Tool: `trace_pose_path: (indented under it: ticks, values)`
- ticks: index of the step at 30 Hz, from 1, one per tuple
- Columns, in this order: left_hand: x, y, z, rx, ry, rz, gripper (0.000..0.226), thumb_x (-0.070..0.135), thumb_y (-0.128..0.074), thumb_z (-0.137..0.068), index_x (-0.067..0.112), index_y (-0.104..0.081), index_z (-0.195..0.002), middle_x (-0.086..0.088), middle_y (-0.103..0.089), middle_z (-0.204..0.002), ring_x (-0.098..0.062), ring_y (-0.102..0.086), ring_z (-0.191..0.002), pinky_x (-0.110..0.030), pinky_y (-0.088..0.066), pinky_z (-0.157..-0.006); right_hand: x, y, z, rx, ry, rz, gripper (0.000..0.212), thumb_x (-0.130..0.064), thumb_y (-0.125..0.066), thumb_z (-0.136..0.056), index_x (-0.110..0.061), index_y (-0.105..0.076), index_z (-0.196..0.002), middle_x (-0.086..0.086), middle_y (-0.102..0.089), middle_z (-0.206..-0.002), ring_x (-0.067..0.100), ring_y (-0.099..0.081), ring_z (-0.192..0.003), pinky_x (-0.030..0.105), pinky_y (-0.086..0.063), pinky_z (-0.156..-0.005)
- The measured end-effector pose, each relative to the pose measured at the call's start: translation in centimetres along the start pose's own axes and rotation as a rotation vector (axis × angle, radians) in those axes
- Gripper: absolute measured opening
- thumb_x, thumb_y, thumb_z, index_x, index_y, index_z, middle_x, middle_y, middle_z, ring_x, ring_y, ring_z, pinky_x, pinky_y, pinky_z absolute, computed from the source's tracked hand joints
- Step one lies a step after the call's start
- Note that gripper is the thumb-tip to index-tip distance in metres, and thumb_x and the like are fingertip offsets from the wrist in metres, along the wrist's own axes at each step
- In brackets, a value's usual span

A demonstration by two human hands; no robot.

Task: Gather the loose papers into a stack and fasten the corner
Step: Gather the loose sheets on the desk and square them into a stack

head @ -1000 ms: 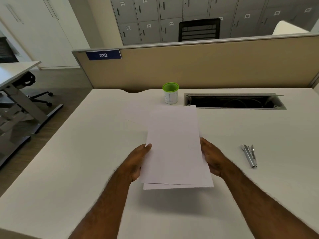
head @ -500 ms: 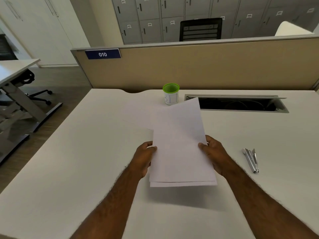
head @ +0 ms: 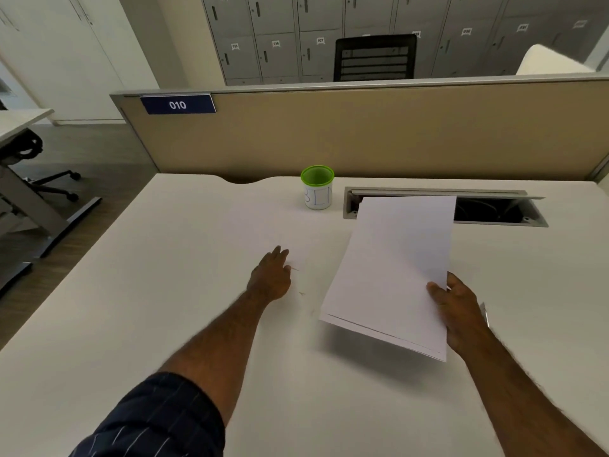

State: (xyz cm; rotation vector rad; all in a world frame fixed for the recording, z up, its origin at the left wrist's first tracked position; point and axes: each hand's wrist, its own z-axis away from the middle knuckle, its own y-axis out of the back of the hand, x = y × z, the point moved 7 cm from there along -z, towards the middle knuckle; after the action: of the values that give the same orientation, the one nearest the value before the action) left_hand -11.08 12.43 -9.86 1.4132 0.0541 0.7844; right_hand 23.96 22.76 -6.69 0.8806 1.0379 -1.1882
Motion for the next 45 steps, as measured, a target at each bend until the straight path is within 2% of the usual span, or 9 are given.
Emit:
trace_pose_path:
  ticks: [6,12,22,30,35,38,40,43,45]
  values:
    - [-1.7,-1.1,-2.7,-0.091,0.02,-0.171,0.062,0.053,-0.021,-0.101,0.021,-0.025,-0.153,-0.001,-0.019,-0.163,-0.028,-0.02,-0.148,-0.046,-0.019,-0.119,0.2,0.8,-0.5,0.016,-0.007,-0.026,0.024,0.0,-0.048,-0.095,-0.019,-0.059,-0.106,-0.001,-0.066,-0.096,0.025,-0.061,-0.083,0.039,-0.049,-0.084]
    - [-5.1,0.8,-1.7,0.122,0.057,-0.124,0.057,0.05,-0.029,-0.101,0.017,-0.042,-0.145,-0.007,-0.041,-0.152,-0.026,-0.034,-0.142,-0.045,-0.023,-0.117,0.9,0.0,-0.6,-0.011,-0.049,-0.091,0.024,-0.002,-0.049,-0.095,-0.021,-0.062,-0.099,0.003,-0.067,-0.1,0.023,-0.062,-0.082,0.038,-0.051,-0.082]
    - [-12.4,5.0,4.1,0.399,0.538,-0.063,0.05,0.041,-0.044,-0.096,-0.001,-0.062,-0.116,-0.022,-0.06,-0.119,-0.038,-0.055,-0.112,-0.044,-0.041,-0.1,0.8,-2.3,0.6,-0.066,-0.044,-0.071,0.026,-0.001,-0.048,-0.095,-0.022,-0.062,-0.102,0.001,-0.067,-0.1,0.021,-0.062,-0.082,0.036,-0.05,-0.081]
    - [-15.8,6.3,7.5,0.343,0.96,0.152,0.092,0.055,-0.079,-0.07,-0.001,-0.04,-0.132,-0.024,-0.041,-0.135,-0.037,-0.04,-0.125,-0.049,-0.04,-0.1,1.2,-3.2,1.0,-0.066,-0.034,-0.019,0.026,0.0,-0.049,-0.095,-0.018,-0.059,-0.111,0.001,-0.066,-0.099,0.021,-0.062,-0.082,0.035,-0.05,-0.081]
    - [-18.3,6.8,6.7,0.179,1.138,0.186,0.125,0.054,-0.088,-0.055,-0.003,-0.019,-0.141,-0.023,-0.05,-0.128,-0.031,-0.042,-0.12,-0.04,-0.039,-0.097,1.5,-3.4,1.2,-0.074,-0.02,0.008,0.025,-0.002,-0.049,-0.095,-0.018,-0.058,-0.112,0.004,-0.065,-0.104,0.022,-0.062,-0.085,0.035,-0.051,-0.081]
    - [-19.1,6.4,6.7,0.064,1.174,0.156,0.125,0.059,-0.087,-0.054,-0.001,-0.022,-0.143,-0.02,-0.05,-0.13,-0.034,-0.041,-0.116,-0.039,-0.039,-0.101,1.8,-3.7,1.2,-0.075,-0.028,0.029,0.027,-0.003,-0.05,-0.095,-0.019,-0.058,-0.115,0.008,-0.065,-0.112,0.028,-0.062,-0.094,0.043,-0.049,-0.092]
    - [-20.2,5.9,5.8,0.065,1.128,0.233,0.121,0.041,-0.092,-0.056,0.001,-0.022,-0.146,-0.023,-0.039,-0.142,-0.041,-0.039,-0.128,-0.046,-0.035,-0.109,1.9,-3.9,1.3,-0.076,-0.034,0.038,0.029,-0.004,-0.05,-0.095,-0.018,-0.058,-0.119,0.009,-0.064,-0.117,0.031,-0.061,-0.1,0.045,-0.048,-0.096]
    - [-24.1,4.1,3.7,0.012,1.104,0.315,0.145,0.025,-0.099,-0.023,0.001,-0.026,-0.146,-0.023,-0.04,-0.145,-0.041,-0.043,-0.132,-0.052,-0.037,-0.11,1.8,-3.9,1.5,-0.076,-0.041,0.037,0.03,-0.005,-0.05,-0.095,-0.016,-0.057,-0.122,0.01,-0.064,-0.119,0.033,-0.061,-0.104,0.048,-0.048,-0.097]
    - [-26.7,2.9,2.2,0.084,1.073,0.342,0.124,0.028,-0.097,-0.031,-0.001,-0.039,-0.136,-0.022,-0.05,-0.136,-0.04,-0.053,-0.122,-0.052,-0.042,-0.106,1.5,-3.9,1.6,-0.08,-0.037,0.045,0.03,-0.005,-0.051,-0.095,-0.016,-0.057,-0.122,0.011,-0.064,-0.119,0.034,-0.062,-0.104,0.049,-0.048,-0.097]
